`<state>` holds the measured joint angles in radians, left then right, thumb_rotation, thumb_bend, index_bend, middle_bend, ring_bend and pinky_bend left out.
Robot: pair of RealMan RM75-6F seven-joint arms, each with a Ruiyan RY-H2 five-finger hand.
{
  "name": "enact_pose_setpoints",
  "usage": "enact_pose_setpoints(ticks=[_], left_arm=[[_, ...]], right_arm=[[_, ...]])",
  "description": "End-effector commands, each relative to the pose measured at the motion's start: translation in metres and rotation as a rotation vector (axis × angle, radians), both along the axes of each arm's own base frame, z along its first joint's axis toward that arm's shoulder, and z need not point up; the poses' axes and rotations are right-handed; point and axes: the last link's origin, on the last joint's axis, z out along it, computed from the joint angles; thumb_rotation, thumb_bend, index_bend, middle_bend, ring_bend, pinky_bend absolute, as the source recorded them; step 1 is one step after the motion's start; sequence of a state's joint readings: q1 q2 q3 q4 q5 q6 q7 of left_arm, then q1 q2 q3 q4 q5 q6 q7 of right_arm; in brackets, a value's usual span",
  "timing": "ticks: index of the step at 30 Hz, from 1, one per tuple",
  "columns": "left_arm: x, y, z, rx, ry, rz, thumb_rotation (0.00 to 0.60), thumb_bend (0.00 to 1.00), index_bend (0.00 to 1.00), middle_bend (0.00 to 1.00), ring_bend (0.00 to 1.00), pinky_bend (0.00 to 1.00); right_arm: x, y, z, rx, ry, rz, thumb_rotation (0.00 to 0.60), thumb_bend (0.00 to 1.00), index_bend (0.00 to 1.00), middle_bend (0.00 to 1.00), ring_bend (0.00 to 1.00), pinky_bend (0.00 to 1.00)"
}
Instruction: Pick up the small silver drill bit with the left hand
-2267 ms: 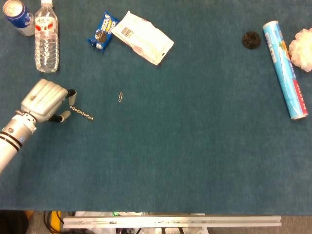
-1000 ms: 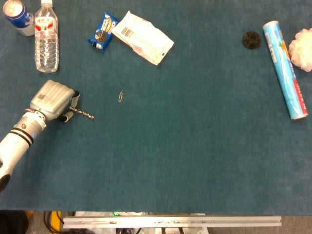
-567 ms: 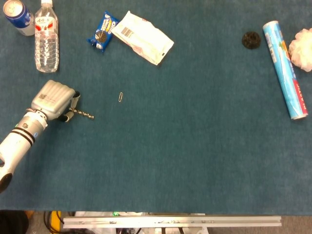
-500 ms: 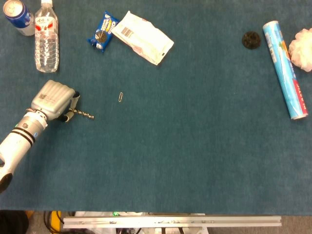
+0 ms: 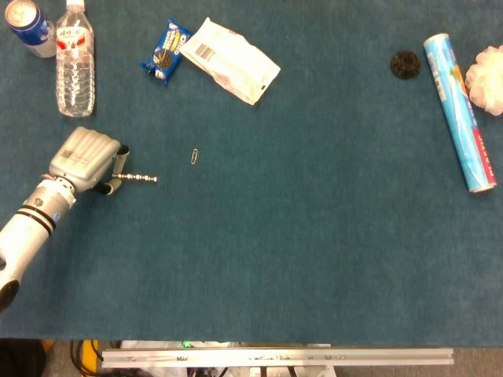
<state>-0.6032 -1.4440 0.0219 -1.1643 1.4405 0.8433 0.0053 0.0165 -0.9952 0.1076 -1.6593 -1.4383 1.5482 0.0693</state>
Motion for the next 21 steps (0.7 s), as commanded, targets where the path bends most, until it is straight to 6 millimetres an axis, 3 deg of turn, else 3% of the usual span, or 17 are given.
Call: enact_pose_setpoints(ticks=[1, 12, 21], left_arm=[[0.005, 0.0, 0.011, 0.032, -0.02, -0.02, 0.6, 0.28, 0.59, 1.0, 1.0, 1.0], [0.041, -0.005, 0.046, 0.116, -0.1, -0.116, 0.6, 0.28, 0.6, 1.0, 1.0, 1.0], [0.077, -0.004, 0.038, 0.087, -0.153, -0.174, 0.6, 0.28, 0.6, 1.0, 1.0, 1.0]], right_arm=[[0.0, 0.0, 0.001, -0.002, 0.001, 0.003, 0.6, 0.23, 0.36, 0.44, 0.35, 0.41], [-0.001, 0.001, 0.002, -0.004, -0.005, 0.011, 0.6, 0.23, 0.36, 0.44, 0.35, 0.41], [-0.003, 0.002, 0.002, -0.009, -0.007, 0.01, 0.6, 0.23, 0.36, 0.44, 0.35, 0.41]])
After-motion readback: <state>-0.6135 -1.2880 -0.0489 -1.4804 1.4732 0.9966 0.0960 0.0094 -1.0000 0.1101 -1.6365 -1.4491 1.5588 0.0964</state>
